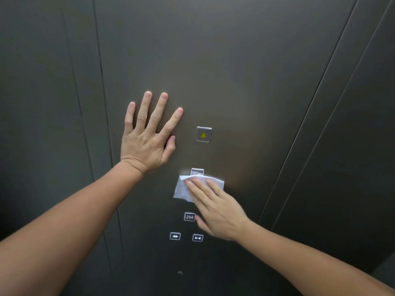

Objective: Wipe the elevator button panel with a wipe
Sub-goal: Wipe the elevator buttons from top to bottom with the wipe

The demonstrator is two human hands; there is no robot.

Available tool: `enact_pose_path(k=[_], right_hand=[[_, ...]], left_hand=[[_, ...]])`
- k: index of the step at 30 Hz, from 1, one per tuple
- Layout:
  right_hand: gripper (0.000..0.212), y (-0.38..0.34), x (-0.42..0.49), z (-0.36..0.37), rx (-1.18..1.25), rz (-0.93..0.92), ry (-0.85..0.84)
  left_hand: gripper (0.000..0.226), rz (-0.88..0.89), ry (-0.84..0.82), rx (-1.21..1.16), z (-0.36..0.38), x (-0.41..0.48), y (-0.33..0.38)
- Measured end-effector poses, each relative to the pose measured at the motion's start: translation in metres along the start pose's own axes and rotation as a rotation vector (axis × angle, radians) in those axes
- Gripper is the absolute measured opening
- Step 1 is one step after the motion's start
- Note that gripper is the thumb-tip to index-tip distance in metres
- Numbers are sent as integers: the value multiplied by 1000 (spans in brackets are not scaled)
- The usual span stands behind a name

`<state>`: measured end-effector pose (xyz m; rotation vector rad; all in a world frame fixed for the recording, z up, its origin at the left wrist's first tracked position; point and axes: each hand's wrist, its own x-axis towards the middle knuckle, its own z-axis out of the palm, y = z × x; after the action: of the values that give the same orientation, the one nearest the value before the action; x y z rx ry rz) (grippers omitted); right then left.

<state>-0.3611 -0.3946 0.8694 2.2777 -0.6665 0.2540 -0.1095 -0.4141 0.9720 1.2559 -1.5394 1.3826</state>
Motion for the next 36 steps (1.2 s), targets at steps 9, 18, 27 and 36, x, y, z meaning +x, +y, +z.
enact_pose_path(k=[9, 18, 27, 36], right_hand=[[80, -7, 8, 1, 23, 80, 60], [77, 3, 15, -3, 92, 381, 260], [73, -60, 8, 68, 64, 429, 499], [78, -103, -20, 118, -118, 372, 419]], left_hand=[[66, -64, 12, -9, 5, -10, 3], [63, -74, -5, -41, 0, -27, 3], [65, -128, 80, -81, 25, -108, 20], [65, -110, 19, -86, 27, -196, 42]])
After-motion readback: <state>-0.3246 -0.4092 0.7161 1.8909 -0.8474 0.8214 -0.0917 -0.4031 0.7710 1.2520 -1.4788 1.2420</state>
